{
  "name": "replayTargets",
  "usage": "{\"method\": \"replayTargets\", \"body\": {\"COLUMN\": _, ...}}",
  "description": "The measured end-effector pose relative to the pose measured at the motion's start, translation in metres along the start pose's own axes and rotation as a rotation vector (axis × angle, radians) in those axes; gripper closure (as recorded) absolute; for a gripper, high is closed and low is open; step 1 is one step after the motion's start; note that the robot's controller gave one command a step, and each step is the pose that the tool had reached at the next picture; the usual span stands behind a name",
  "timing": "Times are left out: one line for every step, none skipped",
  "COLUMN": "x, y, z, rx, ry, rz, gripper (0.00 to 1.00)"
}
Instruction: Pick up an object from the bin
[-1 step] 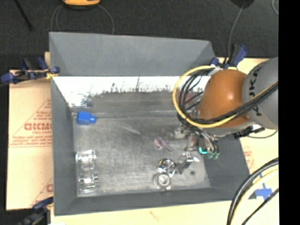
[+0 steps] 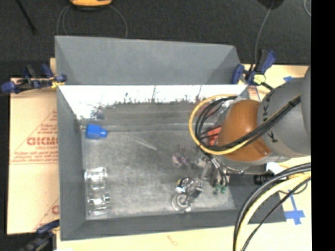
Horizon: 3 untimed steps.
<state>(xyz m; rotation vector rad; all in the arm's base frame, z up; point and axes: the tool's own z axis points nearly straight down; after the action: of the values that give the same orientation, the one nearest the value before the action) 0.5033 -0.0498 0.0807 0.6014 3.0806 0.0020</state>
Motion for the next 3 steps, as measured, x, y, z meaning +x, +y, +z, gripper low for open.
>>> {"method": "replayTargets", "body": {"x": -0.0020, "y": 0.0005, "z": -0.0007, "rx": -0.001, "ry": -0.011, "rz": -0.004, "gripper": 1.00}}
{"method": "replayTargets", "body": {"x": -0.0021, "y": 0.0003, "z": 0.0002, "rx": -0.001, "ry": -0.012, "rz": -0.005, "gripper": 0.00}}
{"method": "replayTargets", "body": {"x": 0.0008, "y": 0.0006, "z": 0.0003, "rx": 0.001, "ry": 0.001, "rz": -0.009, "gripper": 1.00}}
